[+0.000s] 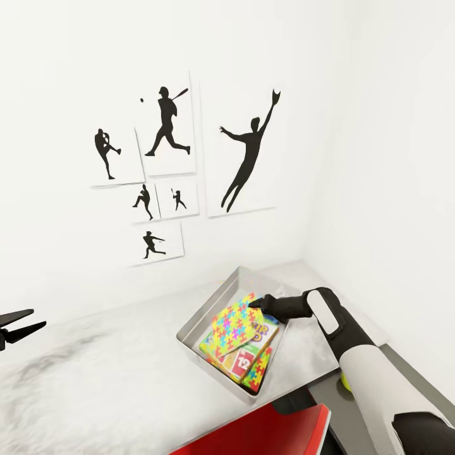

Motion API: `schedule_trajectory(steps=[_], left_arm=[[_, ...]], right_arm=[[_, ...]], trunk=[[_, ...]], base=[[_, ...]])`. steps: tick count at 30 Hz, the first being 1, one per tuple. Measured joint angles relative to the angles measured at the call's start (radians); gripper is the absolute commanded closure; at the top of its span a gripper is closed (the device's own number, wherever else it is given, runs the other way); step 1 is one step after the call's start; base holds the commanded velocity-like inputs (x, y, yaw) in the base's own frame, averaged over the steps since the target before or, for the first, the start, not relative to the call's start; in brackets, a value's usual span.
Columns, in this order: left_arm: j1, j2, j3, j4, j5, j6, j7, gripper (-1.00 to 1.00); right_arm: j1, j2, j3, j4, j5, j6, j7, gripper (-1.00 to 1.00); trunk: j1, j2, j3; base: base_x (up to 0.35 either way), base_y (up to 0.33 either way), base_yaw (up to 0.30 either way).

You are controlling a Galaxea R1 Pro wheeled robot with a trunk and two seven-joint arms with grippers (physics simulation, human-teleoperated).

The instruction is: Put all the toys in the child's room - the three board games (two on the bed and one on the table), the two jigsaw puzzles on the table, and the tennis ball on the table - inside the toy box on the table in the child's room.

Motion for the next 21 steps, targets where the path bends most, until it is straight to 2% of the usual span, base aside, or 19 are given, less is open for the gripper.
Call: schedule_trajectory(steps=[8,21], left_arm=[[0.0,0.0,-0.001,0.0,0.0,0.0,0.0,-1.0],[0.0,0.0,-0.001,0.0,0.0,0.0,0.0,-1.0]], right_arm=[[-0.001,0.0,-0.001,0.002,0.025,0.0,0.0,-1.0],[-0.001,-0.001,0.0,0.002,0.029,0.0,0.001,-1.0]], trunk=[[0.0,0.0,0.0],[0.0,0.0,0.0]], base=[[0.0,0.0,0.0],[0.0,0.0,0.0]])
